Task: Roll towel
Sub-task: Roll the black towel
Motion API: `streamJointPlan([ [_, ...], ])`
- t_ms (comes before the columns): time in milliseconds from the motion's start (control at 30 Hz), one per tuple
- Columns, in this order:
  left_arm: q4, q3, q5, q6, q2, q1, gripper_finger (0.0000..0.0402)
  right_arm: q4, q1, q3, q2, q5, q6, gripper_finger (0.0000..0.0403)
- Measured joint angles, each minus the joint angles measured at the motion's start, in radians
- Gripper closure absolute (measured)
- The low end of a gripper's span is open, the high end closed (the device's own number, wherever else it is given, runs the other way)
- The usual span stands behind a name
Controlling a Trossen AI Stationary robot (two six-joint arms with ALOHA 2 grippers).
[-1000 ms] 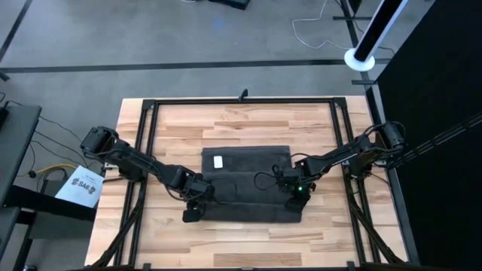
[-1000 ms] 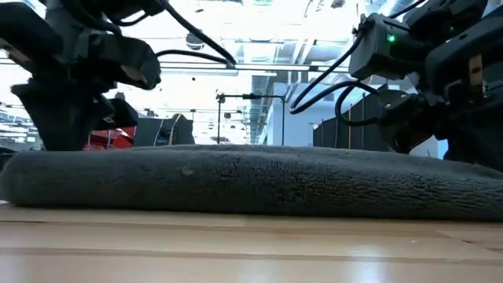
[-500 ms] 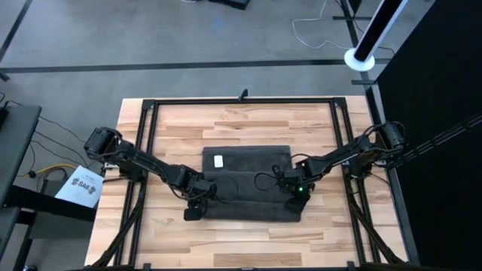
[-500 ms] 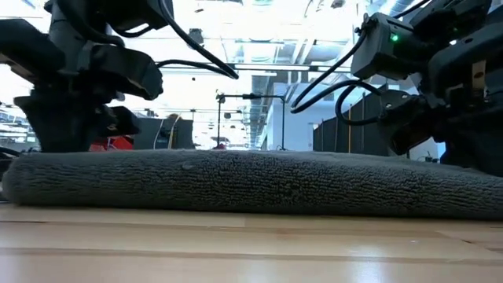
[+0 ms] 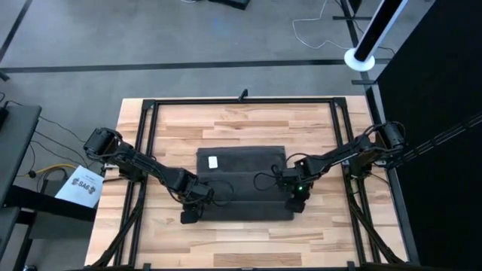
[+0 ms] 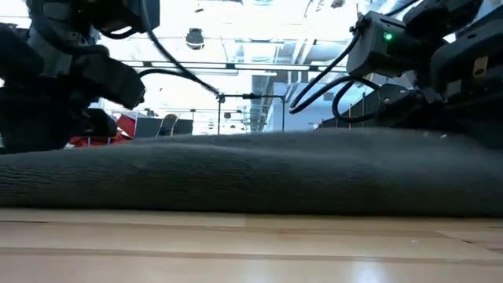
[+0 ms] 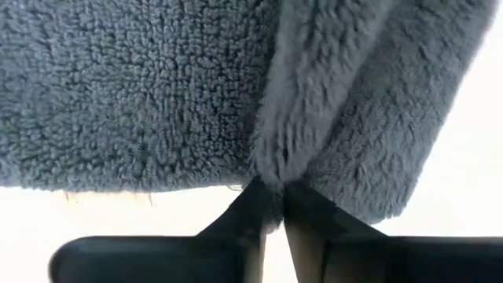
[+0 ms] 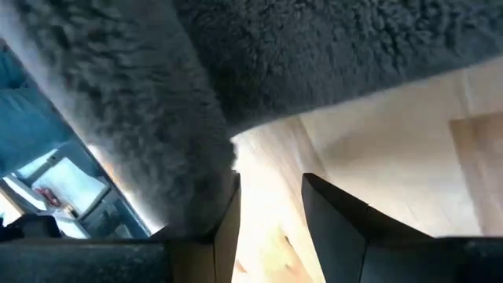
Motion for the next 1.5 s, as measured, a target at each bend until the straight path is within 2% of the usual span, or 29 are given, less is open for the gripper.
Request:
streamJointPlan([
  [167,-0.086,0.044,-0.002,-0.001,-0.001,0.002,0.0317,-0.197,-0.017,0.084,-0.013,0.014,-0.096,0.0276],
  [400,-0.096,0.119,-0.012,-0.002,-0.002,0.002,0.0297,-0.318,0.014,0.187,-0.14,0.191,-0.095,0.0275],
  [567,-0.157,0.167,-0.042,0.008,-0.003,0.005,0.0296,-0.234,0.072,0.195,-0.261,0.314,-0.012,0.0275],
  [733,-0.273,0.27,-0.041,0.064,-0.003,0.001,0.0296,0.017,0.138,0.195,-0.292,0.33,0.013,0.0275],
  [833,-0.266,0.324,-0.039,0.123,-0.003,-0.014,0.0296,0.259,0.19,0.196,-0.245,0.347,-0.025,0.0275],
  [900,-0.197,0.333,-0.044,0.16,-0.004,-0.019,0.0296,0.371,0.2,0.196,-0.191,0.381,-0.1,0.0275],
  [1067,0.04,0.268,-0.071,0.171,-0.001,-0.01,0.0296,0.427,0.176,0.196,-0.054,0.536,-0.119,0.0275],
  [1100,0.075,0.253,-0.072,0.163,-0.001,-0.004,0.0296,0.444,0.172,0.195,-0.028,0.541,-0.13,0.0275],
  [1333,0.081,0.233,-0.133,0.146,-0.003,0.012,0.0306,0.62,0.259,0.266,0.099,0.545,-0.405,0.0271],
  [1433,0.104,0.233,-0.133,0.188,-0.002,0.016,0.0315,0.612,0.331,0.34,0.173,0.599,-0.502,0.0259],
  [1500,0.125,0.233,-0.107,0.225,-0.001,0.034,0.0322,0.579,0.392,0.407,0.217,0.703,-0.562,0.0249],
])
